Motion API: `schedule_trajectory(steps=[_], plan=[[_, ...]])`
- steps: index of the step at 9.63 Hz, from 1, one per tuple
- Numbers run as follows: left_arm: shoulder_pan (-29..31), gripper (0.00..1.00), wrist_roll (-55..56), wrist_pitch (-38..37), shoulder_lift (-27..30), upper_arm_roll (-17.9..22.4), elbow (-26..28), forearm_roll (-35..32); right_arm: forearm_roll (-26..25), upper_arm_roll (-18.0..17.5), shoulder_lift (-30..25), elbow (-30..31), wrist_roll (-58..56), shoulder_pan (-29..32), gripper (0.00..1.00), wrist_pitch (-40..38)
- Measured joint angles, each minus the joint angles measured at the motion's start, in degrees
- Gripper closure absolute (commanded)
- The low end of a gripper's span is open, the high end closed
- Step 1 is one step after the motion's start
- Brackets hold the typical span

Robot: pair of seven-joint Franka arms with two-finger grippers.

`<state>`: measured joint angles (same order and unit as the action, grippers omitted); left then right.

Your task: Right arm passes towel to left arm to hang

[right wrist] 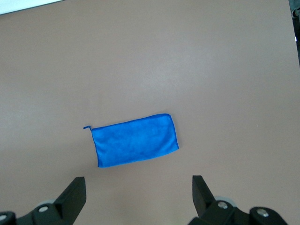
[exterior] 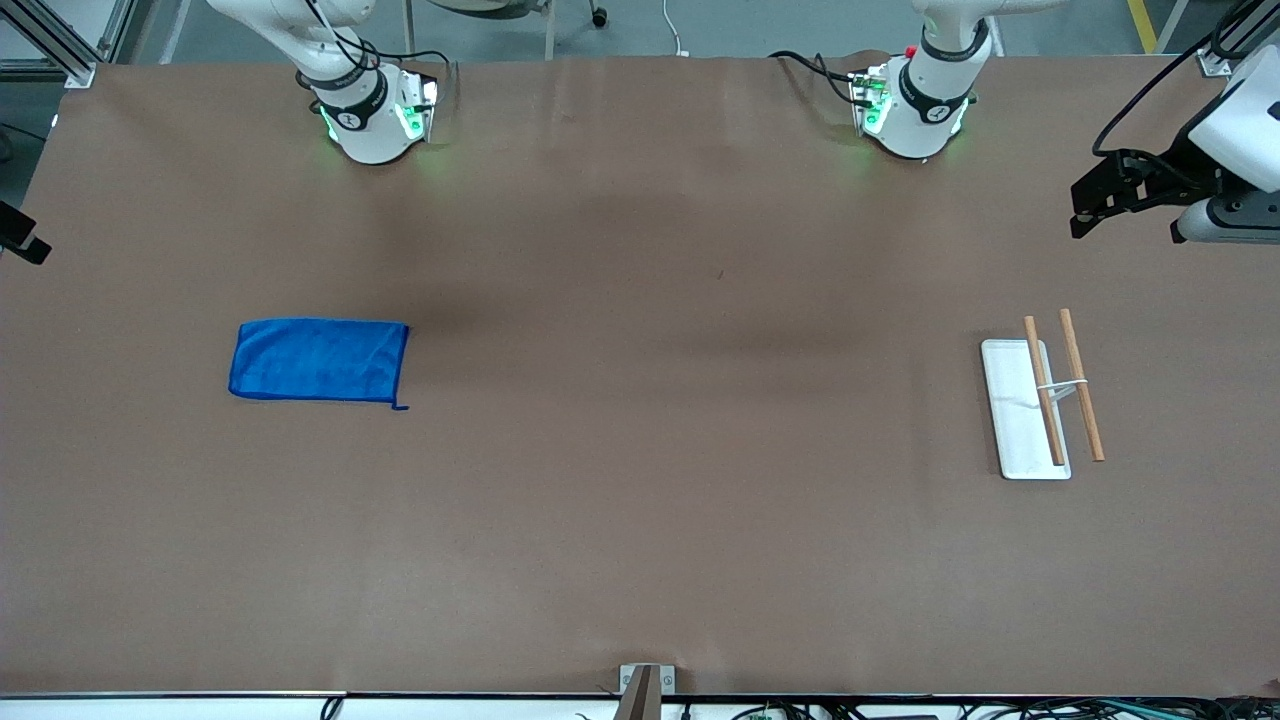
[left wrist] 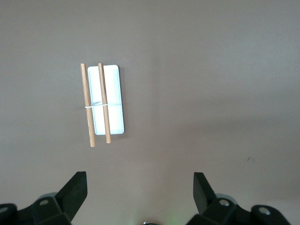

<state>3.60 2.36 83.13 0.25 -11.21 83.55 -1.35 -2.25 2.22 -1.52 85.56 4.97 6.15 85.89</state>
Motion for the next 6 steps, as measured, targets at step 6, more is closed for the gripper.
schedule_trajectory(steps=[6], plan=[[-0.1,0.00,0.0,0.0,-0.1,-0.1,0.0,0.0,0.0,0.2,1.8,22.0,-7.0,0.2,0.00,15.4]])
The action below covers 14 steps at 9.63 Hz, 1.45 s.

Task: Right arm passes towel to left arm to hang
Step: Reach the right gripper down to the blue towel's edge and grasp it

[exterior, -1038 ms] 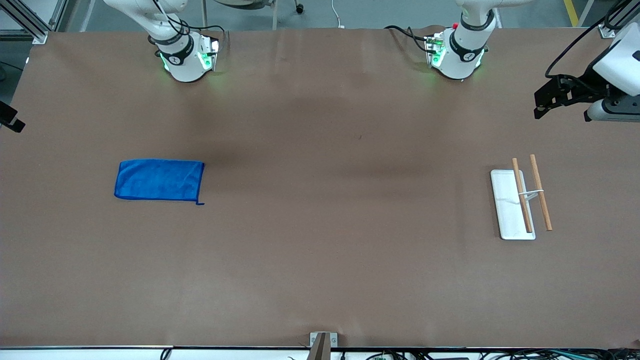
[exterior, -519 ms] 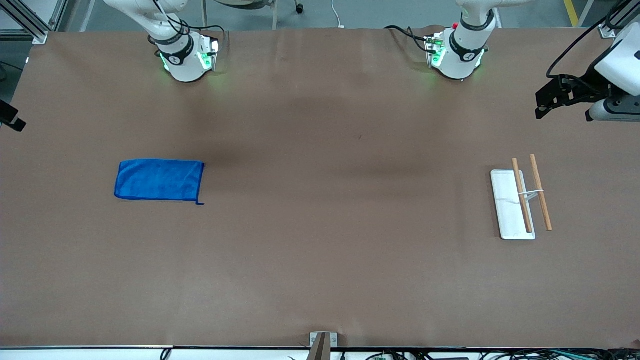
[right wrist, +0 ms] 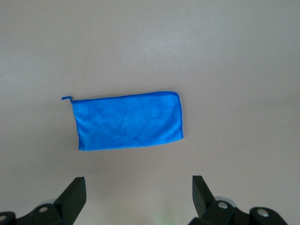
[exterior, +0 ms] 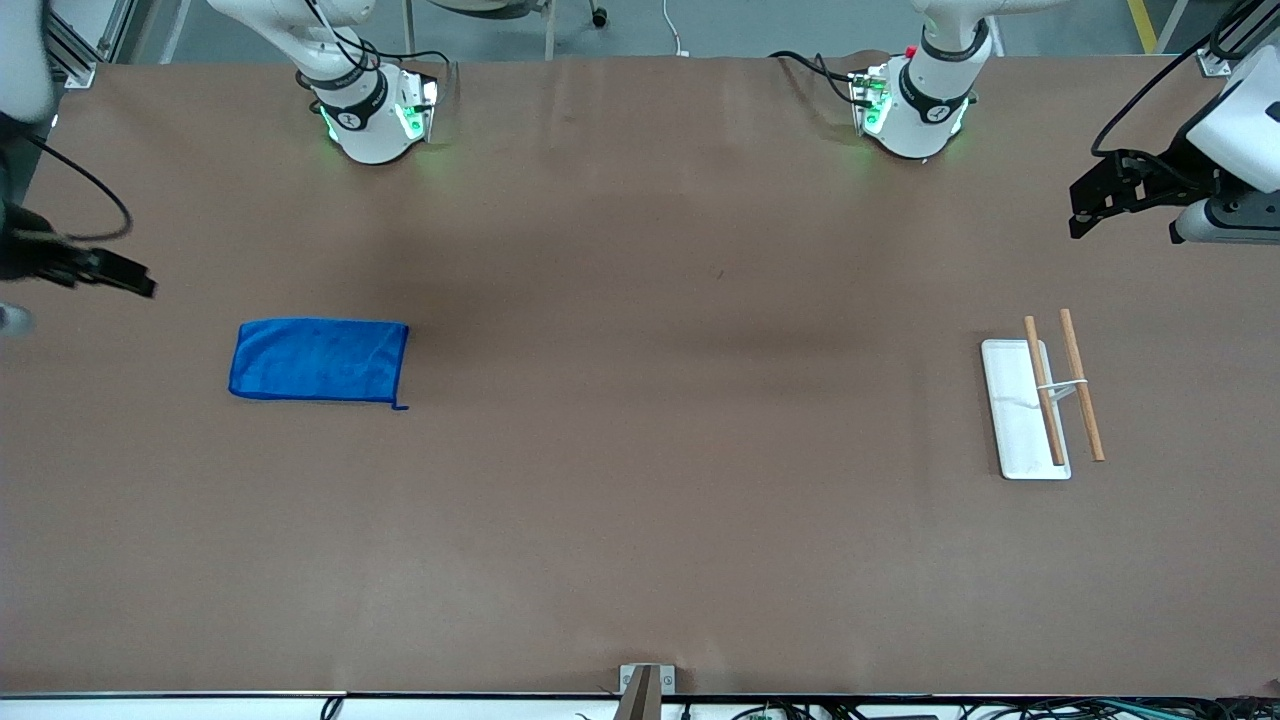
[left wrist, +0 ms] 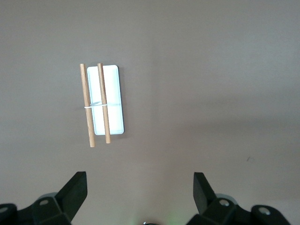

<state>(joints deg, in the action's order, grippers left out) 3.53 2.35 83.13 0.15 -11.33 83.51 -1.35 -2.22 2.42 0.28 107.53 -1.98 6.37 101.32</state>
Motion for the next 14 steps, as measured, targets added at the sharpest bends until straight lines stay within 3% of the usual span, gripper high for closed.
schedule_trajectory(steps=[3,5,9,12,14], plan=[[0.0,0.00,0.0,0.0,0.0,0.0,0.0,0.0,0.0,0.1,1.3,17.8,-0.9,0.1,0.00,22.4],[0.0,0.00,-0.1,0.0,-0.1,0.0,0.0,0.0,0.0,0.1,4.3,25.3,-1.3,0.0,0.00,34.2],[0.0,0.00,-0.1,0.0,-0.3,0.0,-0.1,0.0,-0.1,0.1,16.5,29.0,-2.1,-0.1,0.04,53.3],[0.1,0.00,-0.2,0.0,-0.3,0.0,-0.1,0.0,-0.1,0.1,18.3,29.4,-2.8,-0.1,0.14,55.0],[0.1,0.00,-0.4,0.0,-0.3,0.0,-0.1,0.0,-0.1,0.2,18.4,29.9,-3.6,0.1,0.14,55.0]])
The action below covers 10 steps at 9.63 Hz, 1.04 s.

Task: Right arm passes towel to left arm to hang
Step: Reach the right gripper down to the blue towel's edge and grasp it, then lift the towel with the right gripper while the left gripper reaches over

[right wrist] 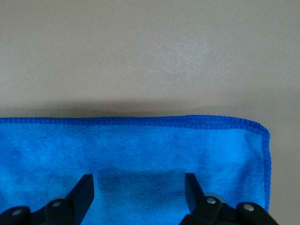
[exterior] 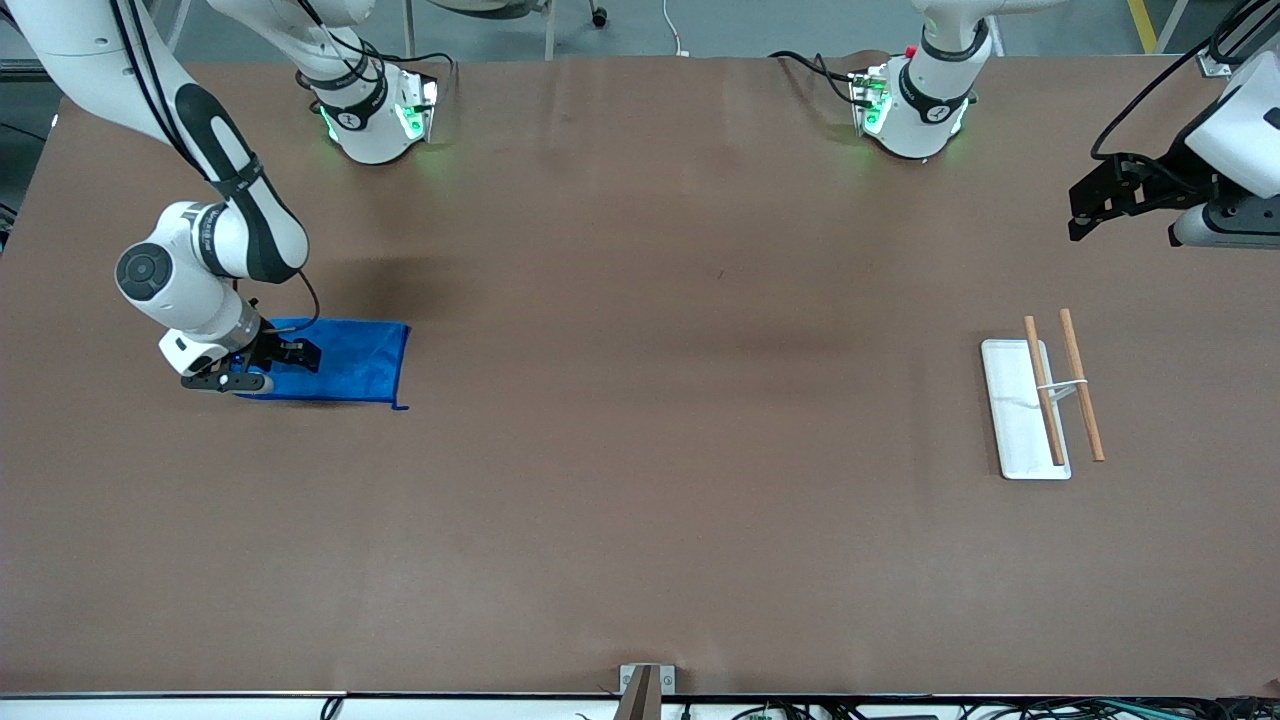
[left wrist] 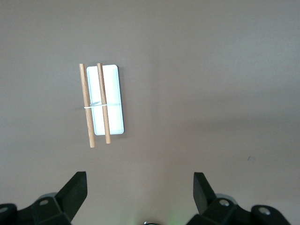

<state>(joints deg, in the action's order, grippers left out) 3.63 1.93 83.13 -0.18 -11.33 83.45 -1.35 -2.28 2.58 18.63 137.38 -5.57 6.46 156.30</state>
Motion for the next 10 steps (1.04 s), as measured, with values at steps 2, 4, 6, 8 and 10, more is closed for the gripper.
schedule_trajectory(steps=[2,4,6,8,10], plan=[[0.0,0.00,-0.1,0.0,0.0,0.0,0.0,0.0,0.0,0.1,0.0,0.7,-0.5,0.6,0.18,0.8],[0.0,0.00,-0.1,0.0,-0.1,0.0,0.0,0.0,0.0,0.1,0.4,2.3,-0.5,0.6,0.41,4.6],[0.0,0.00,-0.1,0.0,-0.4,0.0,0.0,0.0,0.0,0.1,1.0,2.8,-0.6,0.6,0.76,6.3],[0.1,0.00,-0.1,0.0,-0.6,0.0,0.0,0.0,0.0,0.1,0.3,2.6,-0.9,0.6,1.00,4.7],[0.1,0.00,-0.1,0.0,-0.6,0.0,0.0,0.0,0.0,-0.1,-0.5,1.4,-0.9,0.6,1.00,-1.0]])
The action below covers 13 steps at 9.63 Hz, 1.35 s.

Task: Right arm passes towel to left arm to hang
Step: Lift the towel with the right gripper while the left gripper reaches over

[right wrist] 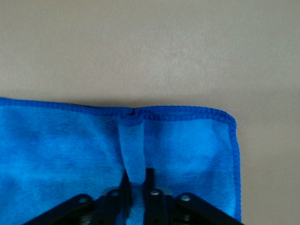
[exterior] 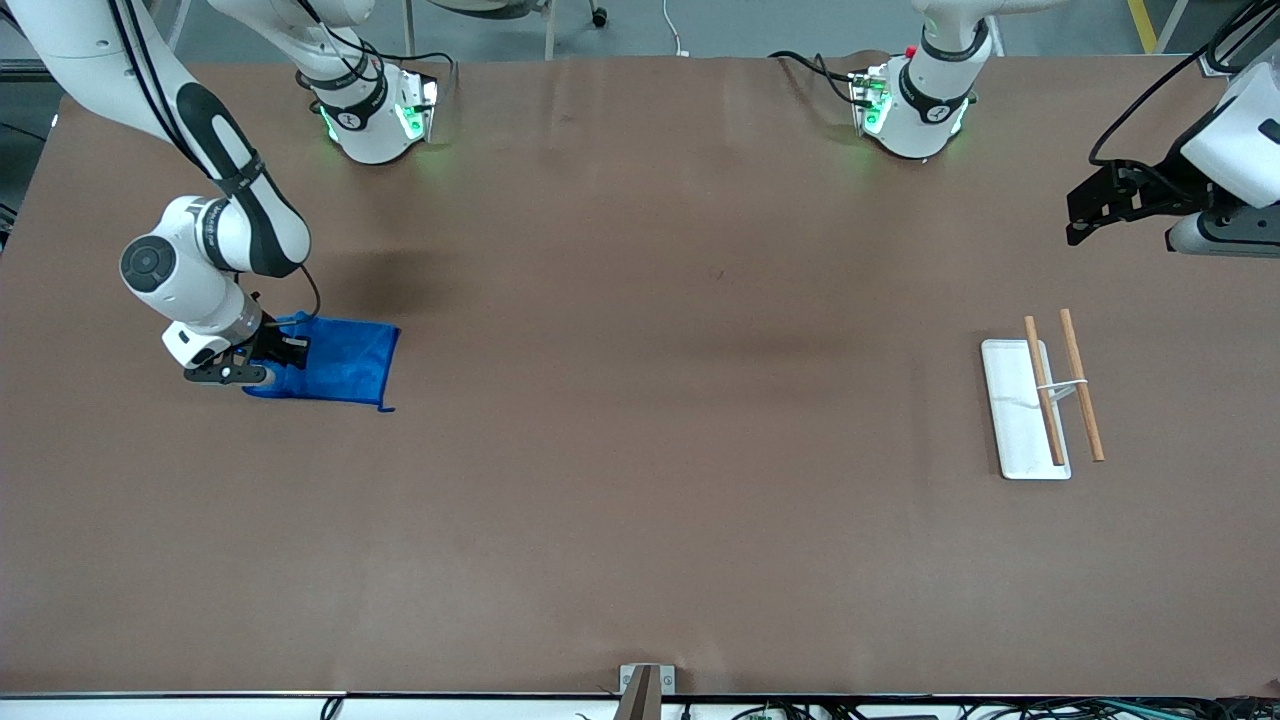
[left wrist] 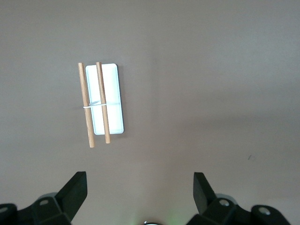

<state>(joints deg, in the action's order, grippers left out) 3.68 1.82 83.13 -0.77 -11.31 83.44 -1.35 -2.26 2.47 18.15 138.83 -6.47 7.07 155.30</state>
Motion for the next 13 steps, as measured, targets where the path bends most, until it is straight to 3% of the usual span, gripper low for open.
schedule_trajectory(steps=[2,5,7,10,13], plan=[[0.0,0.00,0.0,0.0,0.0,0.0,0.0,0.0,0.0,-0.4,-2.0,-4.8,1.0,-0.3,1.00,-12.5],[0.0,0.00,0.0,0.0,0.0,0.0,0.0,0.0,0.1,-2.6,-7.0,-21.1,2.6,-1.6,1.00,-40.6],[0.0,0.00,0.0,0.0,0.0,0.0,-0.1,0.0,5.4,-5.5,-7.6,-29.4,2.9,-1.9,1.00,-51.0],[0.1,0.00,0.0,0.0,-0.1,0.0,-0.1,1.2,21.2,-11.4,-7.0,-32.3,2.6,-2.5,1.00,-49.6],[0.4,0.00,0.0,0.8,-2.7,0.4,0.0,12.8,40.8,-18.0,-6.8,-33.2,2.7,-3.3,1.00,-44.2]])
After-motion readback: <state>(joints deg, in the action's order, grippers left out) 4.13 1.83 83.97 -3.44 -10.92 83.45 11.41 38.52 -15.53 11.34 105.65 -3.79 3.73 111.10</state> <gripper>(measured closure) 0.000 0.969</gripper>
